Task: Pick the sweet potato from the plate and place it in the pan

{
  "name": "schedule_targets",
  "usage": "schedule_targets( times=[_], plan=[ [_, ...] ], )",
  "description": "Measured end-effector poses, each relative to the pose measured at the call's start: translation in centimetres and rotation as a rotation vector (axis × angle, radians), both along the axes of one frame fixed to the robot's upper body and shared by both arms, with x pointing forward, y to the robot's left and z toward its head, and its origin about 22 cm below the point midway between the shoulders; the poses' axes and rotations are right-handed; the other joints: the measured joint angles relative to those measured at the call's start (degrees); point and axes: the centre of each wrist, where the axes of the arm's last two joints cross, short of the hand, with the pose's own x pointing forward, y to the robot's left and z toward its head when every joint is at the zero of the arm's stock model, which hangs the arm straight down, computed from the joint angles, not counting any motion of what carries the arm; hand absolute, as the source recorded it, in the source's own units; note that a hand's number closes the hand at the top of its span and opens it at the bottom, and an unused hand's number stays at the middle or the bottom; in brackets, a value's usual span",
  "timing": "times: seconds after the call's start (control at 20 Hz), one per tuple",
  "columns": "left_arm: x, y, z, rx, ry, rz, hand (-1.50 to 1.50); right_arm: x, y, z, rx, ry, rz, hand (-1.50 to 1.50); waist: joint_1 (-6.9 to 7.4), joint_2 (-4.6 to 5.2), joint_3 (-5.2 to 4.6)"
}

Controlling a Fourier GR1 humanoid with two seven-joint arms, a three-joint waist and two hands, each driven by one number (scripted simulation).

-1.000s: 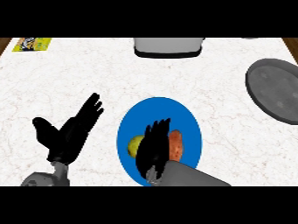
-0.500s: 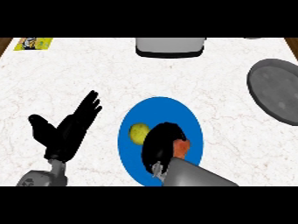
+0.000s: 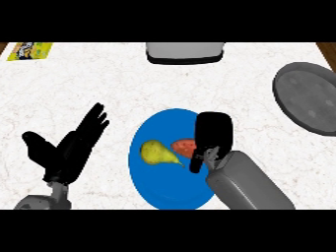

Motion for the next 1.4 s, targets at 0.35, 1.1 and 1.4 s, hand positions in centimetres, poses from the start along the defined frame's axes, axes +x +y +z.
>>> schedule_targets(
  times=[0.35, 1.1, 1.4],
  plan=[
    [-0.2, -0.1, -0.2, -0.003, 0.005, -0.016, 0.0, 0.2, -2.6, 2.1, 0.103, -0.418, -0.147, 1.5, 0.69, -0.19, -0.14],
    [-0.4, -0.8, -0.7, 0.002, 0.003, -0.03, 0.0, -0.9, -8.9, 5.1, 0.561, -0.911, -0.405, 1.5, 1.52, 0.0, -0.18],
    [-0.1, -1.3, -0.7, 0.001, 0.005, -0.032, 0.0, 1.3, -15.1, 2.5, 0.479, -0.948, -0.447, 1.5, 1.84, 0.09, -0.18]
  ],
)
